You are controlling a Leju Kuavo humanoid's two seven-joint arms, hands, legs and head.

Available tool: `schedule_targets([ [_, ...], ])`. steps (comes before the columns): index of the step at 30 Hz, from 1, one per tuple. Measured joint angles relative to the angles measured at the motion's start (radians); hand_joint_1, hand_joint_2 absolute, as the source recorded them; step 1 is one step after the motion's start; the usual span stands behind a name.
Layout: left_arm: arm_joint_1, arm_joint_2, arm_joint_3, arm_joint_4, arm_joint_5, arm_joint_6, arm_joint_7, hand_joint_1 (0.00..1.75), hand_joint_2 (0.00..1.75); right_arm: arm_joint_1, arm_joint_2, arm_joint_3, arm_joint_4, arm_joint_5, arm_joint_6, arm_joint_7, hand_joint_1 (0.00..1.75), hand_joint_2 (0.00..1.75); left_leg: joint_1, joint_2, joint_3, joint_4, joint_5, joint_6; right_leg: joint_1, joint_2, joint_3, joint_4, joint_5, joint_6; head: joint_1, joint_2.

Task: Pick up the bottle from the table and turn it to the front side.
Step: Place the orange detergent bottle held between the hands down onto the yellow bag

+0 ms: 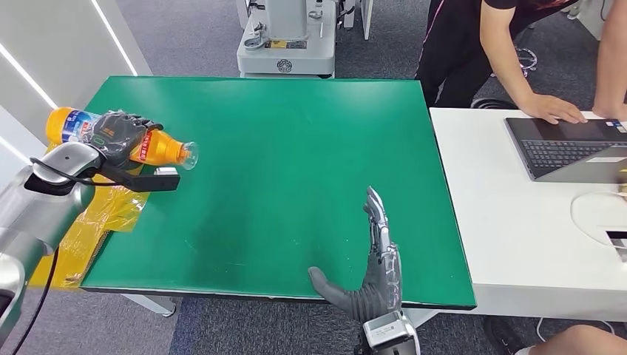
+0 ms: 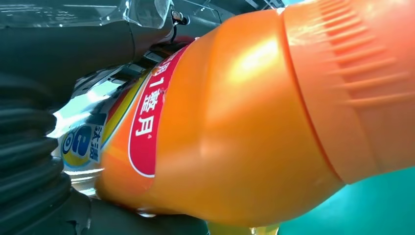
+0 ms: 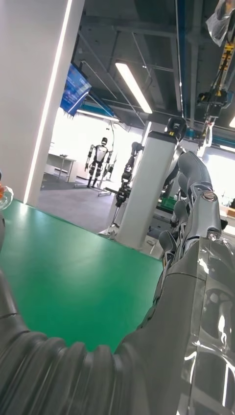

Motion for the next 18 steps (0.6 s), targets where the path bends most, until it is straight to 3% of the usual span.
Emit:
schedule_targets([
  [18, -0.013, -0.001, -0.012, 0.036, 0.000, 0.000, 0.000, 1.75, 1.75, 0.001, 0.002, -0.001, 0.000, 0.000, 0.000, 0.000, 0.00, 1.75, 0.000, 0.000, 0.000, 0.000, 0.000, 0.000, 0.000, 0.000, 0.000, 0.000, 0.000, 0.000, 0.000, 0.000],
])
